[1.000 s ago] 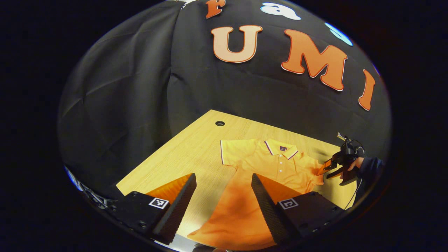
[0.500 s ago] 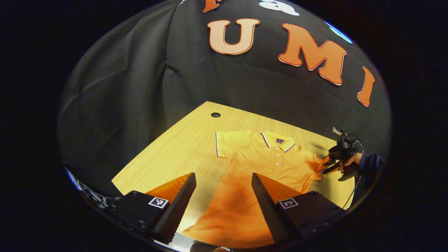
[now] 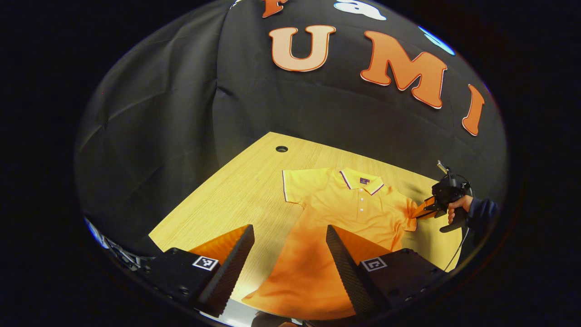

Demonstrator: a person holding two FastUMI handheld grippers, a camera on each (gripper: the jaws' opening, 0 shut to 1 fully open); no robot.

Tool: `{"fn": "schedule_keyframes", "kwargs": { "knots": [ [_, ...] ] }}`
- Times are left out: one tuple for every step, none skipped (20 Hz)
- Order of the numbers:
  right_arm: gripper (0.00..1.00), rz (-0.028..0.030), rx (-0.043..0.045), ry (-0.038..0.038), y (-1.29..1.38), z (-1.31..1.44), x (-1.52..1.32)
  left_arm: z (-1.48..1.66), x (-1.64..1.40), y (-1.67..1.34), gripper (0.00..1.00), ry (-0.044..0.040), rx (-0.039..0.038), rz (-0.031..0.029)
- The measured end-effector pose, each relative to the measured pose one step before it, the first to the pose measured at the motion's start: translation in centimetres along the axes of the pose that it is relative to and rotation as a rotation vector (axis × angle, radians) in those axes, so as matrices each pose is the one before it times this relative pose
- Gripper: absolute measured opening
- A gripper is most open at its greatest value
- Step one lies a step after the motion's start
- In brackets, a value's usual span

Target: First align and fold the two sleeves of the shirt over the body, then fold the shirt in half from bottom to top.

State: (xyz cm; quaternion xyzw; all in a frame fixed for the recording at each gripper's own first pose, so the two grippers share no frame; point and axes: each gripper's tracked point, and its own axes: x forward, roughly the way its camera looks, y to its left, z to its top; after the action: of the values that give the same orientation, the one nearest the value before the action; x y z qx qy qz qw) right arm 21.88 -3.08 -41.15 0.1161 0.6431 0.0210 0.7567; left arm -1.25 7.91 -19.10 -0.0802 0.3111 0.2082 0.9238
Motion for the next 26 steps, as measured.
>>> {"fn": "schedule_keyframes", "kwargs": {
  "knots": [
    [0.06, 0.01125, -0.00154, -0.00942, 0.638, 0.333, -0.496, -0.005, 0.064, 0.052, 0.98, -0.00120, 0.00076, 0.00015],
    [0.06, 0.00642, -0.01021, -0.00720, 0.463, 0.137, -0.281, -0.124, 0.021, 0.003, 0.98, 0.00527, -0.00308, 0.00044],
    [0.06, 0.00300, -0.01692, -0.01453, 0.650, 0.291, -0.144, 0.061, 0.050, -0.031, 0.98, 0.00266, -0.00585, -0.00131],
    [0.06, 0.00262, -0.02567, -0.00226, 0.671, -0.110, -0.357, -0.026, -0.104, -0.001, 0.98, 0.00178, -0.00282, 0.00044],
    [0.06, 0.00722, -0.03108, -0.00790, 0.775, 0.226, -0.230, -0.063, 0.038, 0.133, 0.98, -0.00353, 0.00153, 0.00574],
    [0.06, 0.00703, -0.02341, -0.01734, 0.907, 0.341, -0.316, -0.002, 0.193, 0.071, 0.98, -0.00653, -0.00082, 0.00887],
    [0.06, 0.00772, -0.02374, -0.01362, 0.964, 0.478, -0.054, -0.047, 0.150, -0.026, 0.98, 0.00253, -0.00482, 0.00550],
    [0.06, 0.00196, -0.01408, 0.00478, 0.787, -0.011, -0.119, 0.130, -0.130, -0.067, 0.98, 0.00406, -0.00795, 0.00396],
    [0.06, 0.00134, -0.01362, 0.00599, 0.843, -0.007, 0.165, 0.004, -0.034, -0.009, 0.98, 0.00663, -0.00915, 0.00145],
    [0.05, 0.00422, -0.01207, -0.00601, 0.804, 0.217, 0.122, 0.007, -0.062, -0.030, 0.98, 0.00458, -0.01044, -0.00345],
    [0.05, 0.00746, -0.01448, -0.00362, 0.851, 0.244, 0.139, 0.215, 0.040, -0.032, 0.98, 0.00201, -0.00875, -0.00081],
    [0.05, 0.01295, -0.01114, -0.00704, 0.837, 0.121, 0.051, -0.001, 0.039, 0.112, 0.98, 0.00053, -0.00097, 0.00504],
    [0.06, 0.02275, 0.00185, 0.00110, 0.985, 0.154, 0.062, 0.139, 0.141, 0.125, 0.98, -0.00023, 0.00352, 0.01038],
    [0.09, 0.02998, 0.01113, 0.00596, 1.055, -0.178, -0.014, -0.380, -0.131, 0.023, 0.98, 0.00434, 0.00253, 0.00845],
    [0.19, 0.02510, 0.00749, 0.00339, 1.046, -0.043, 0.163, 0.041, 0.028, -0.075, 0.98, 0.00276, -0.00086, 0.00351],
    [0.23, 0.02193, -0.00025, -0.01033, 0.588, 0.105, -0.028, 0.084, -0.047, 0.029, 0.98, 0.00097, 0.00034, -0.00128],
    [0.31, 0.00615, -0.01352, -0.01260, 0.469, 0.209, 0.056, 0.291, 0.121, -0.043, 0.98, -0.00378, 0.00238, -0.00537],
    [0.37, -0.00374, -0.00677, -0.01044, 0.136, 0.020, -0.179, 0.026, 0.040, -0.021, 0.98, 0.00225, 0.00865, -0.00597],
    [0.46, -0.01113, -0.00745, -0.00607, 0.124, -0.026, -0.257, 0.134, 0.156, -0.009, 0.98, 0.00619, 0.00856, -0.00671],
    [0.42, -0.01289, -0.00499, -0.00961, -0.046, -0.094, -0.468, 0.178, 0.301, -0.043, 0.98, 0.00747, 0.00688, -0.01477],
    [0.48, -0.00960, -0.00719, -0.01884, -0.029, 0.154, -0.509, 0.170, 0.651, -0.017, 0.98, 0.00996, 0.00467, -0.01961],
    [0.59, -0.01599, -0.00215, -0.02370, -0.162, 0.150, -0.770, 0.199, 0.894, 0.046, 0.98, 0.01344, 0.00479, -0.01762],
    [0.64, -0.01643, 0.00254, -0.02719, -0.263, 0.216, -0.793, 0.538, 1.039, 0.027, 0.98, 0.01233, 0.00357, -0.01989],
    [0.65, -0.01518, 0.00824, -0.03415, -0.110, 0.155, -0.782, 0.548, 0.983, -0.033, 0.98, 0.02175, 0.00462, -0.01932],
    [0.65, -0.01621, 0.01704, -0.02027, -0.252, -0.054, -0.999, -0.078, 0.895, 0.016, 0.98, 0.05340, 0.00448, -0.01836],
    [0.65, -0.01133, 0.02418, -0.01869, -0.098, -0.281, -1.180, -0.112, 0.727, -0.206, 0.98, 0.04040, 0.00183, -0.02802]
  ]
}}
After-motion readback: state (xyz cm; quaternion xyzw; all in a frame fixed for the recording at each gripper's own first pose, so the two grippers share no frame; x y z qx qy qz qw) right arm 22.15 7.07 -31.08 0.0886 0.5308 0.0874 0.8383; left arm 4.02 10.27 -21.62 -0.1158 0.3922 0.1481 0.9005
